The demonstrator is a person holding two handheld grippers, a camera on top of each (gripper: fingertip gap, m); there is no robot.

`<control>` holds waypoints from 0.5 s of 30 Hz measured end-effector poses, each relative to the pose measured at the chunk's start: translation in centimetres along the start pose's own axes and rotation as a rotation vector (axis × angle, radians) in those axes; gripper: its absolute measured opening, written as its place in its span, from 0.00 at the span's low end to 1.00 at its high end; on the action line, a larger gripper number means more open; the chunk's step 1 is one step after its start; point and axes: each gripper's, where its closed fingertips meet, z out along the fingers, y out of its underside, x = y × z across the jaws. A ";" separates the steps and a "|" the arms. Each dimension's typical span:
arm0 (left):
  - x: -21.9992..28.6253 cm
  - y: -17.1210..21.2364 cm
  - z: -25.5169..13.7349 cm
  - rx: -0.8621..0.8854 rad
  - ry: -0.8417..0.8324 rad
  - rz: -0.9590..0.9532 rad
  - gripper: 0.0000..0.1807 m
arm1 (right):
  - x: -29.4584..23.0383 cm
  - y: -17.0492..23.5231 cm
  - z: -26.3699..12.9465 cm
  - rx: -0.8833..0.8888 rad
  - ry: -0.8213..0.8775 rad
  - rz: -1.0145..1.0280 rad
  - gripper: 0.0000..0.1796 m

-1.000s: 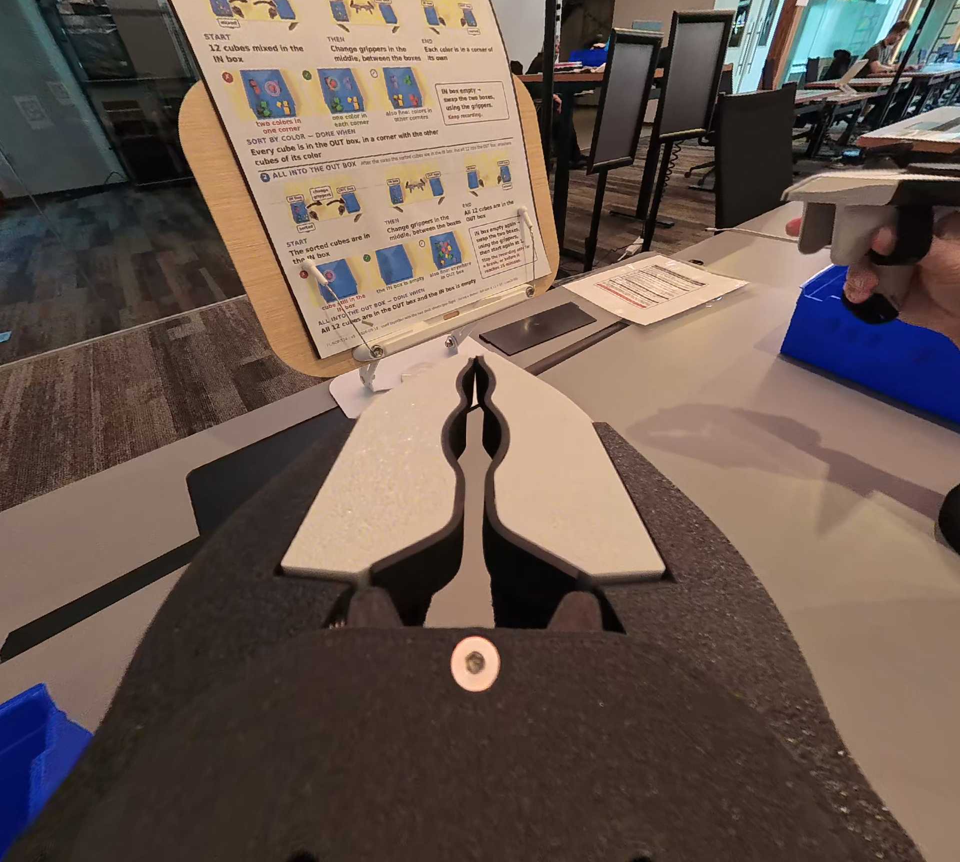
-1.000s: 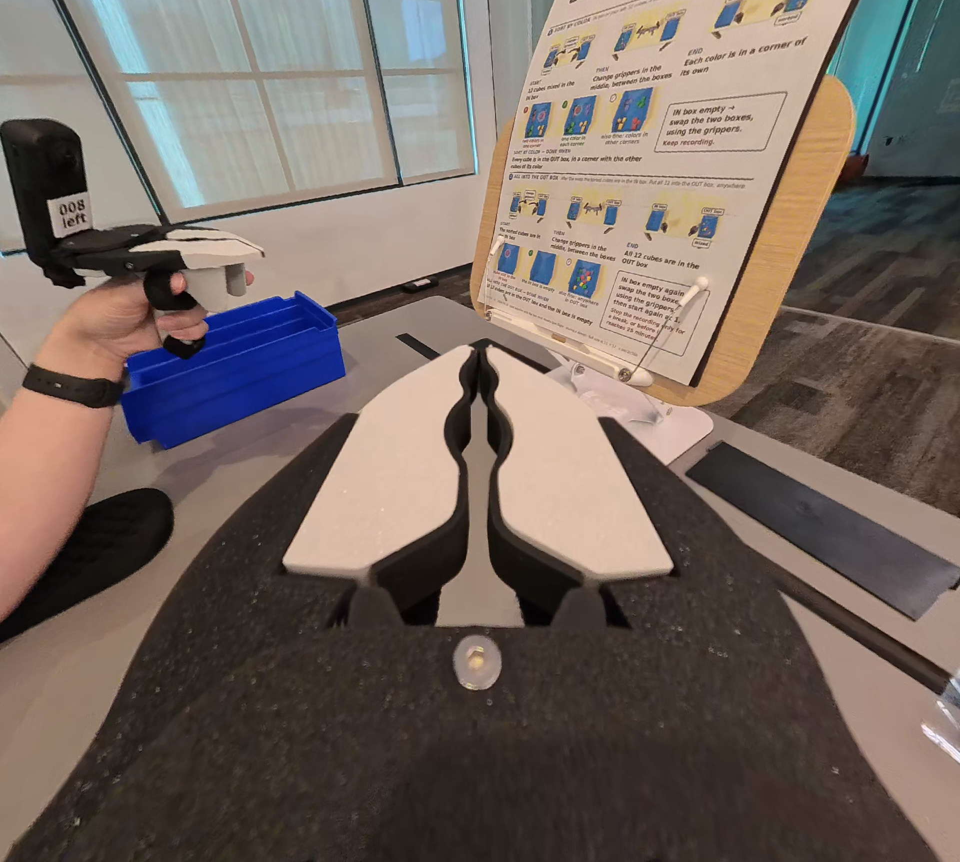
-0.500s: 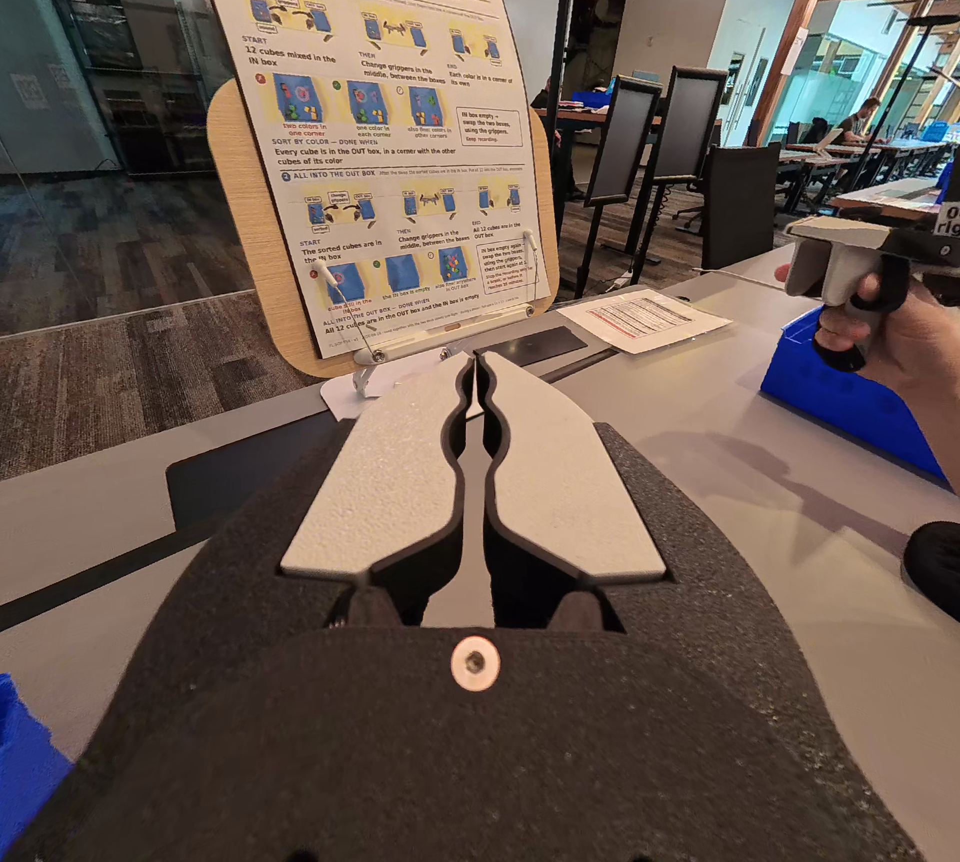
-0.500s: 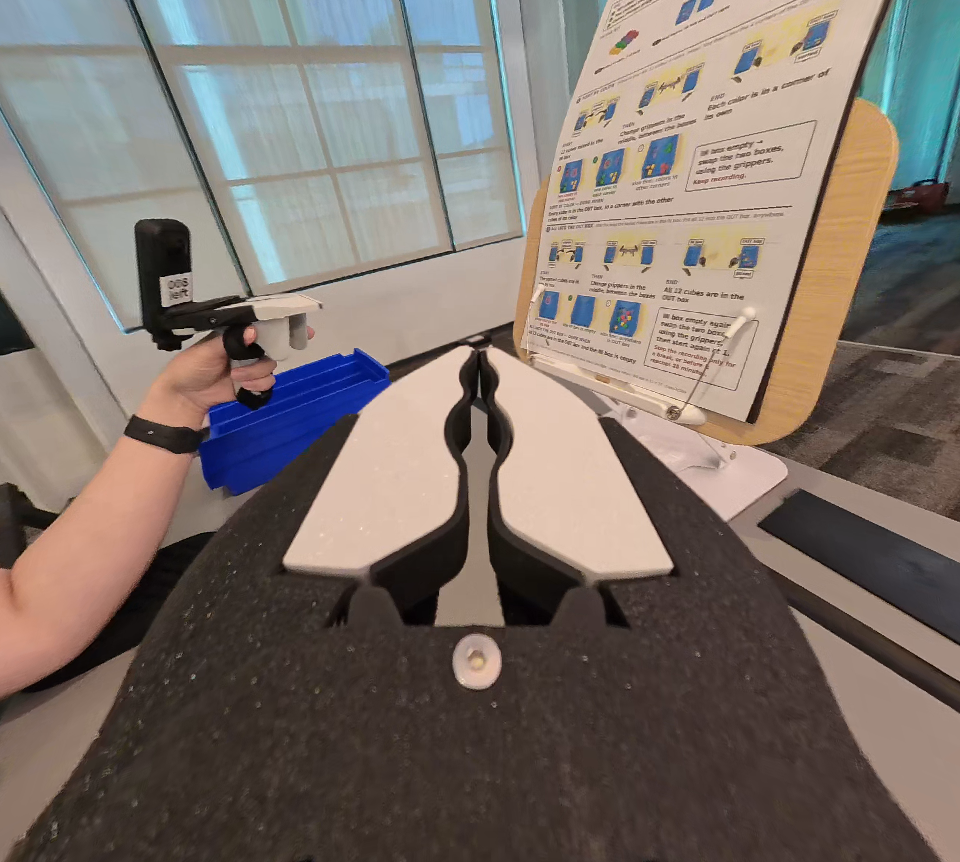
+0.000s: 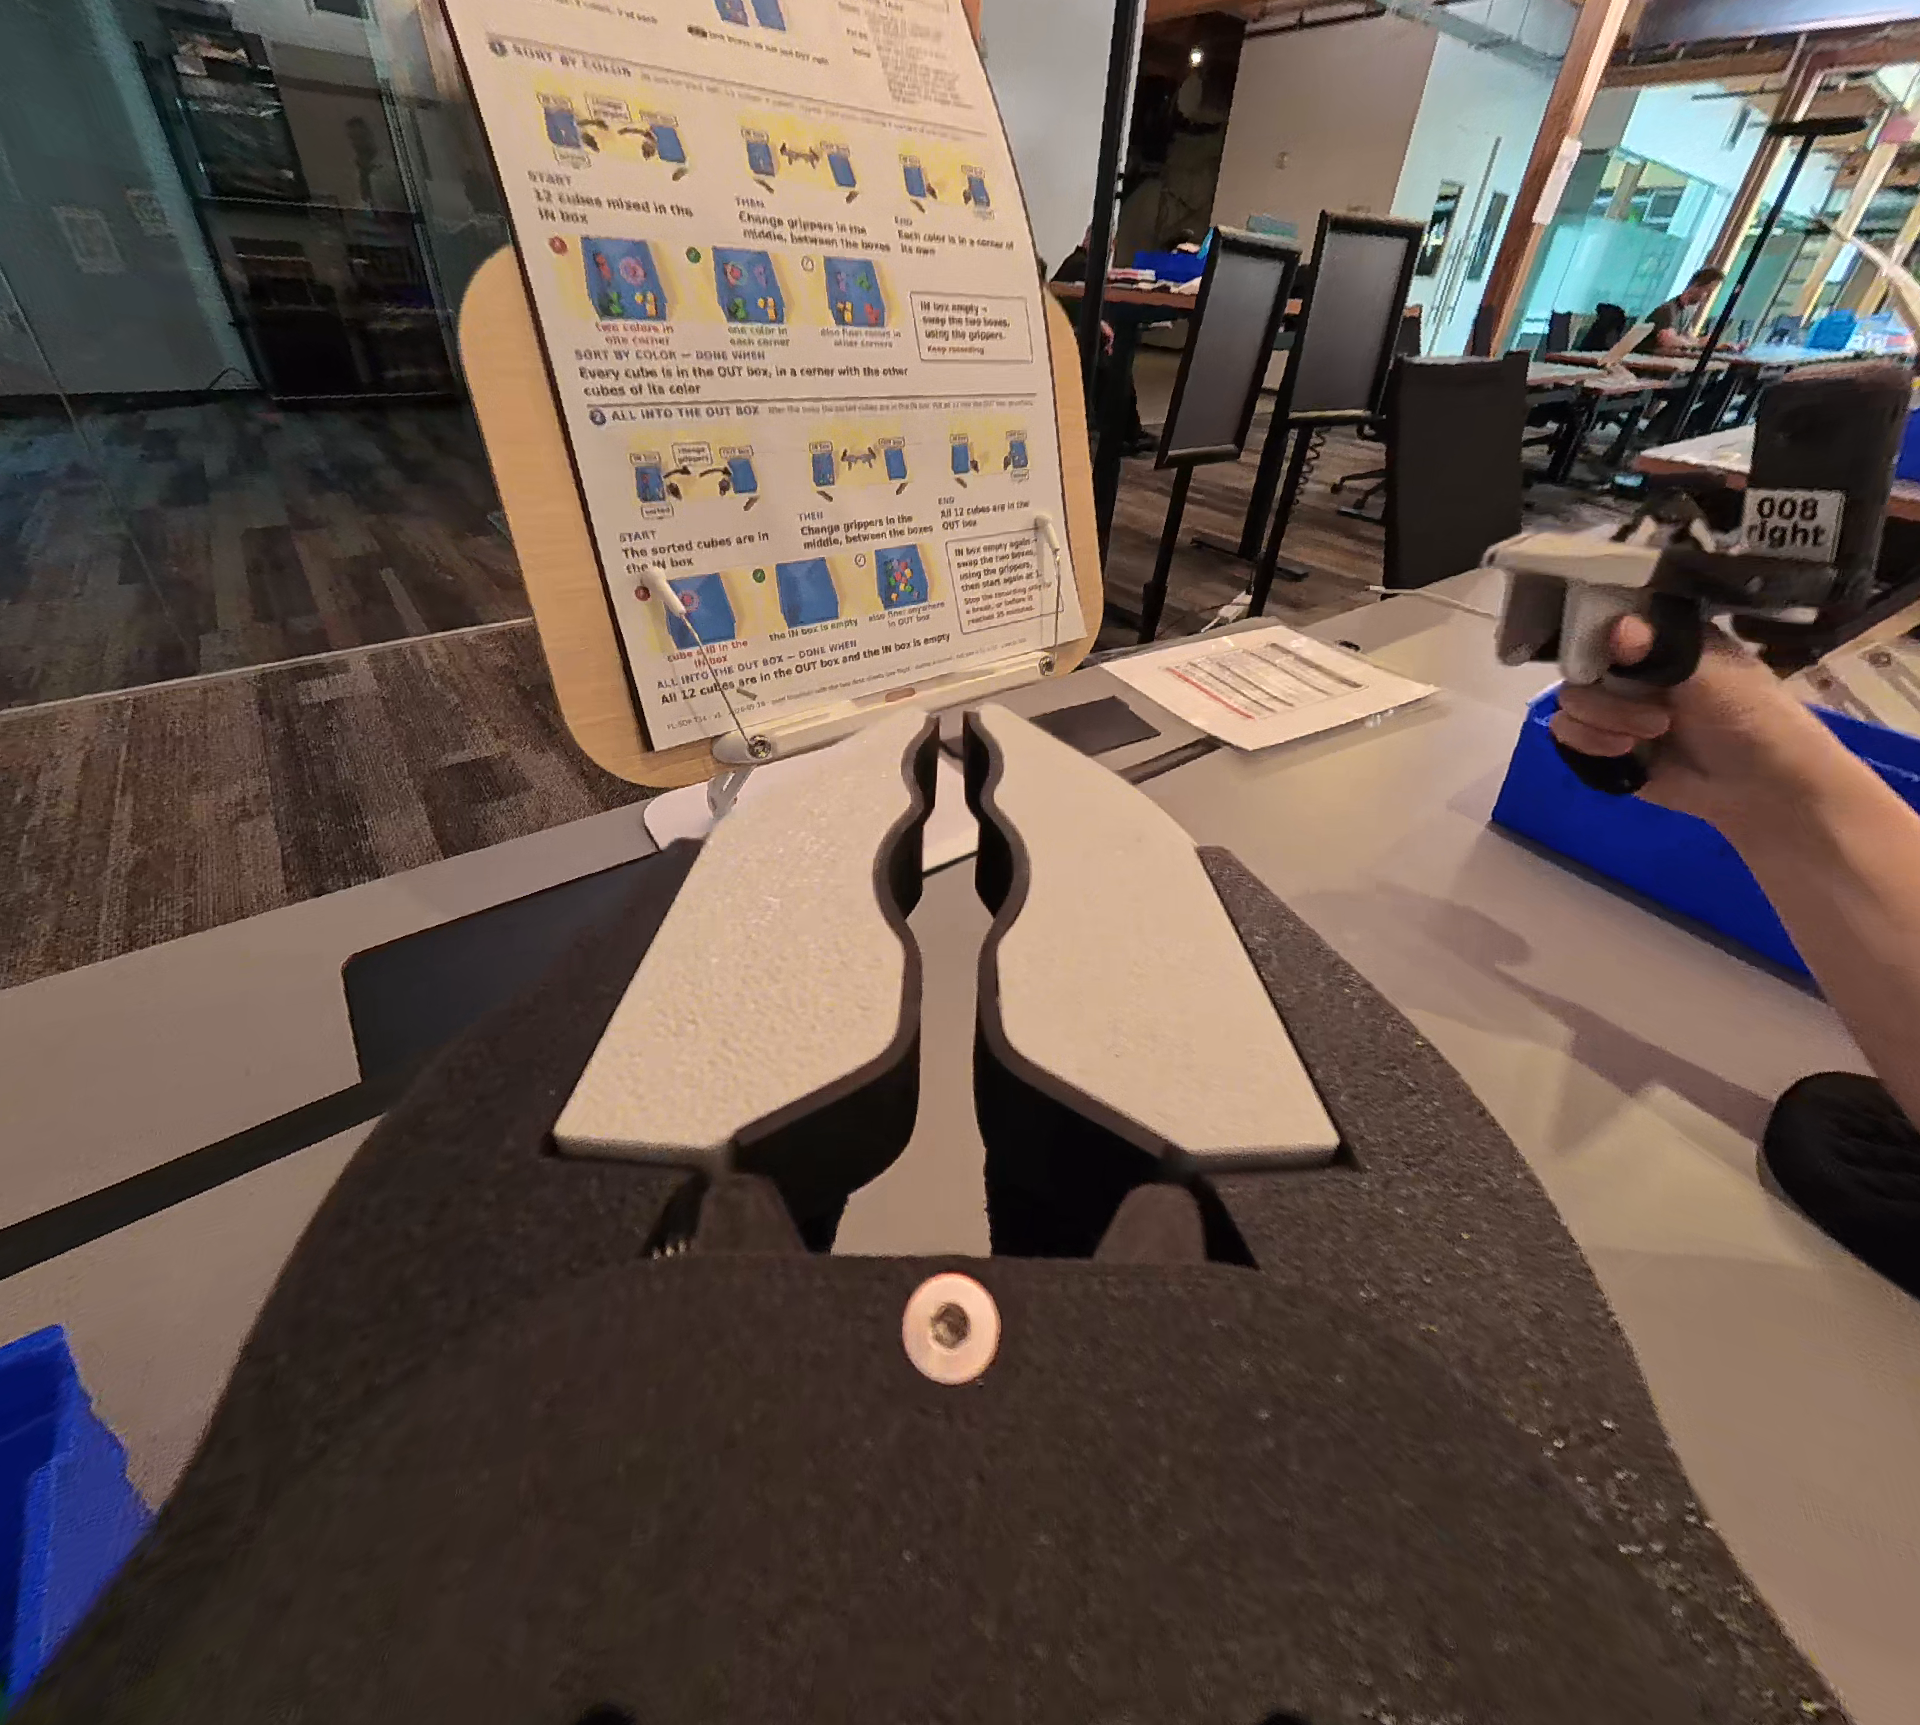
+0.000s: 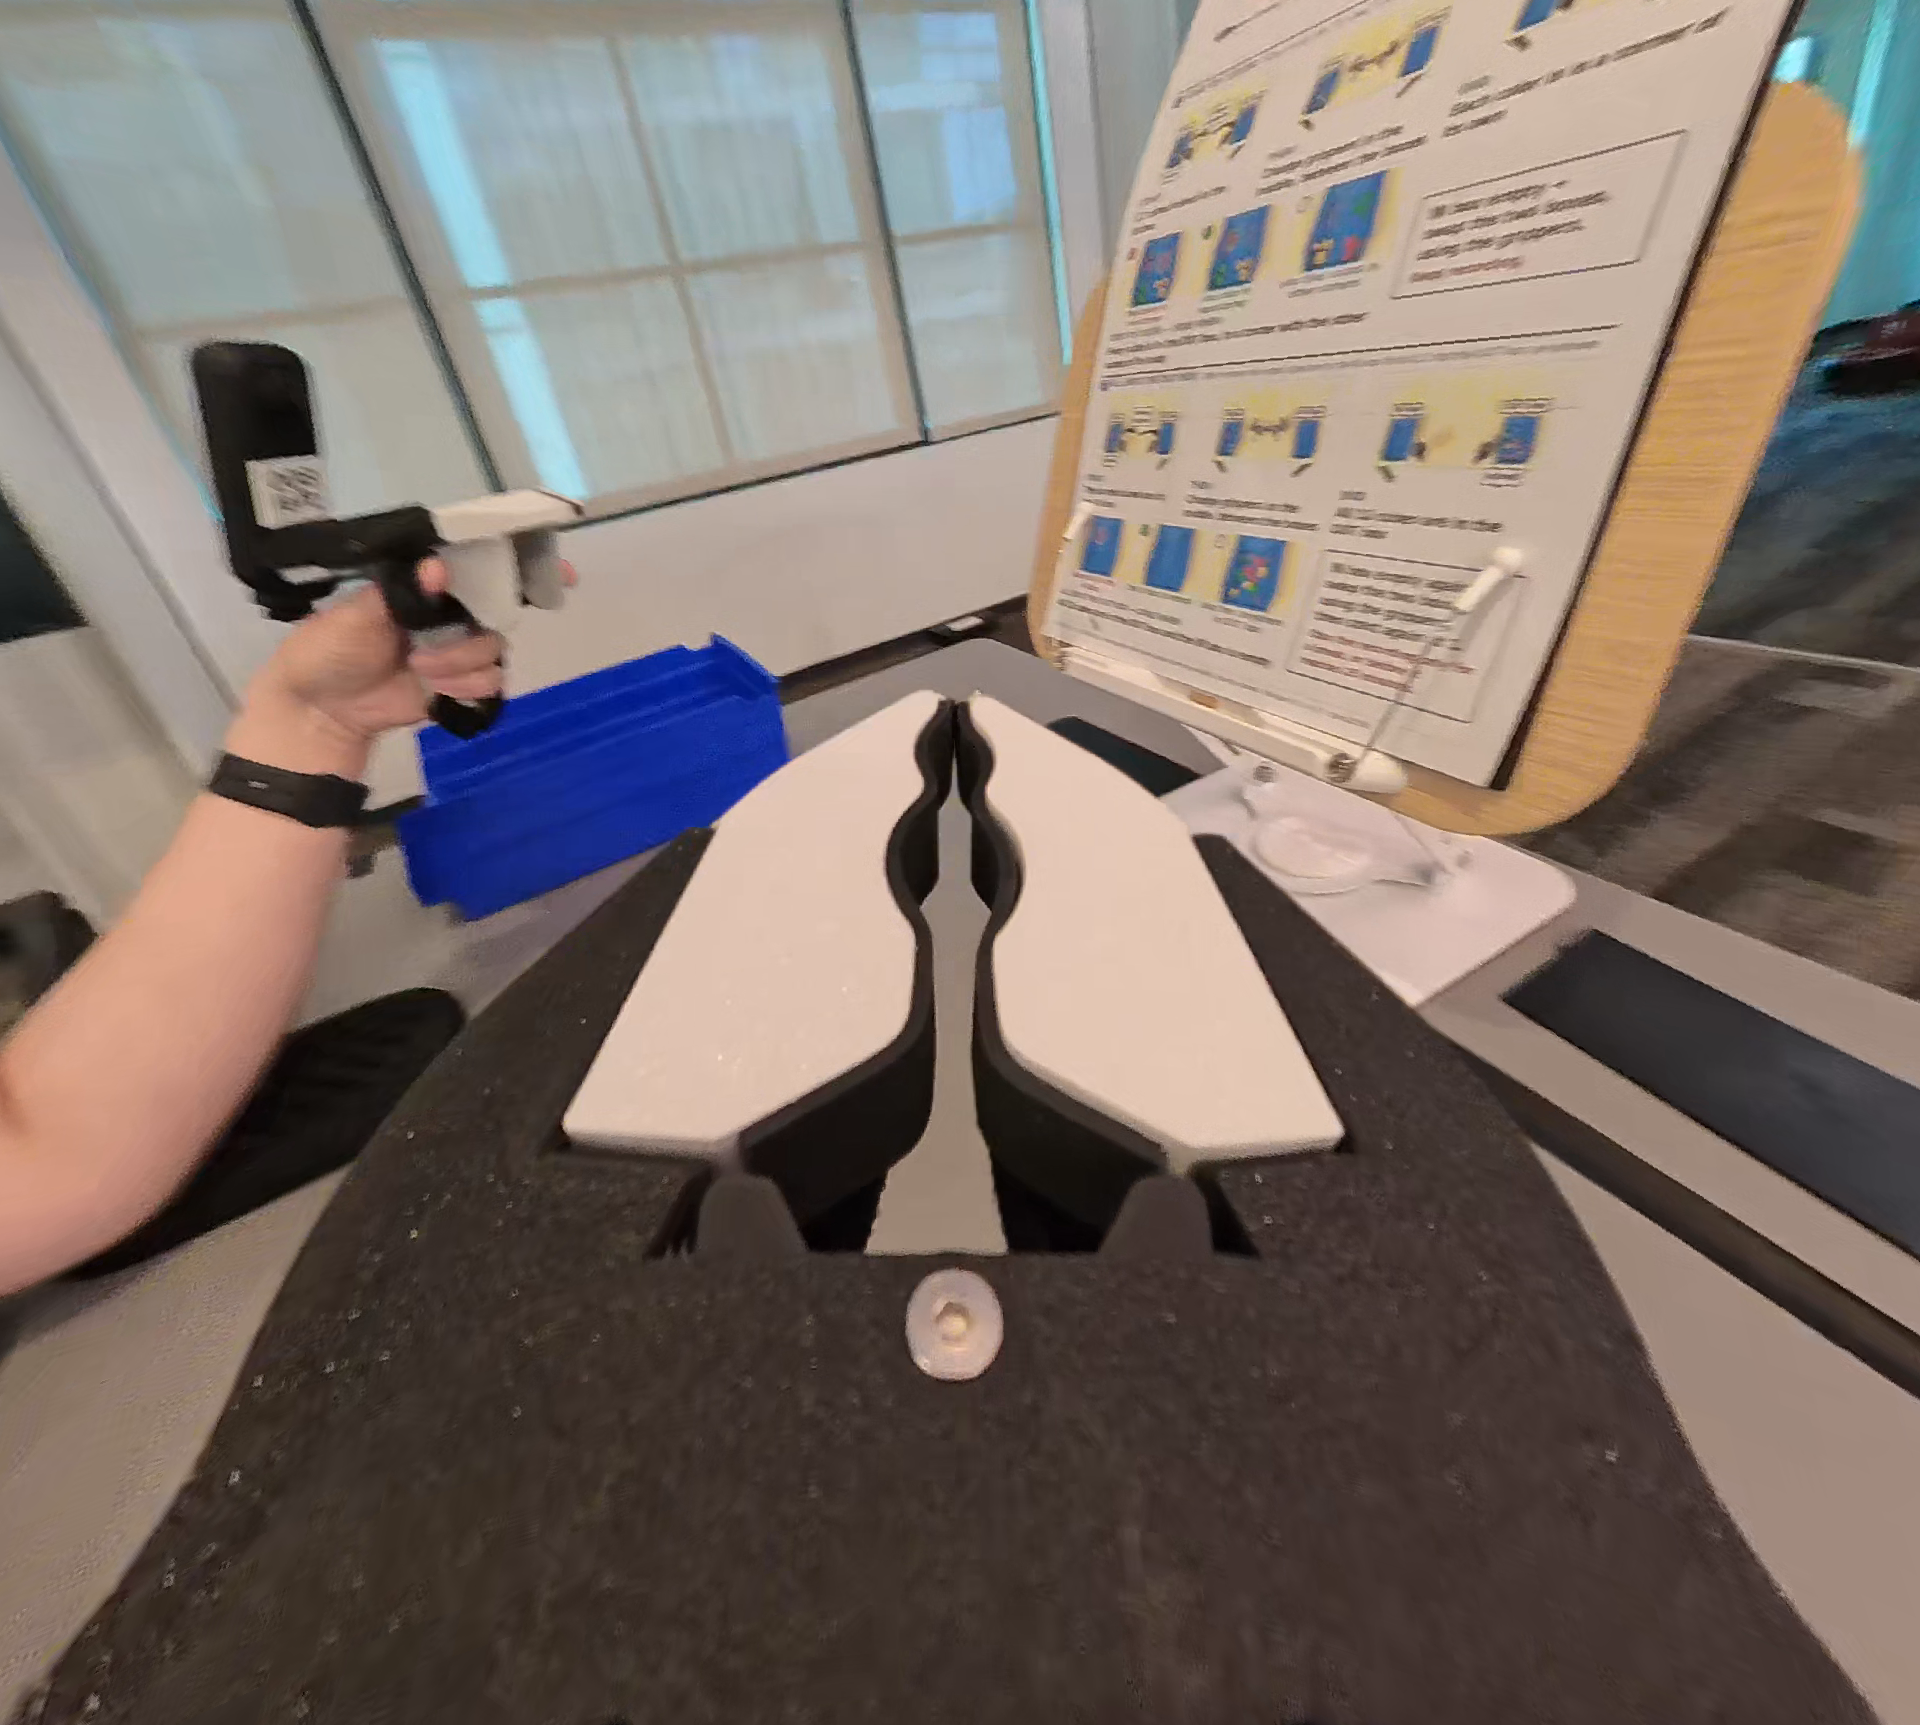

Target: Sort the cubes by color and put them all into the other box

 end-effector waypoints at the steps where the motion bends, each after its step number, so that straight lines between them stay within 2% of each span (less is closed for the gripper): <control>1: 0.2 -0.4 -0.2 0.010 0.000 -0.001 0.02 | 0.1 0.0 -0.1 -0.001 0.016 -0.023 0.00; 6: 1.1 -1.8 -0.1 0.010 0.022 0.026 0.02 | 0.7 -0.2 -0.9 0.013 0.030 -0.075 0.00; 10: 0.5 -1.8 0.6 -0.062 -0.005 0.077 0.04 | 2.4 0.6 -1.3 -0.061 0.127 -0.144 0.00; 15: 0.4 -0.7 0.1 -0.044 0.020 0.058 0.04 | 3.0 0.9 -1.5 -0.099 0.177 -0.215 0.00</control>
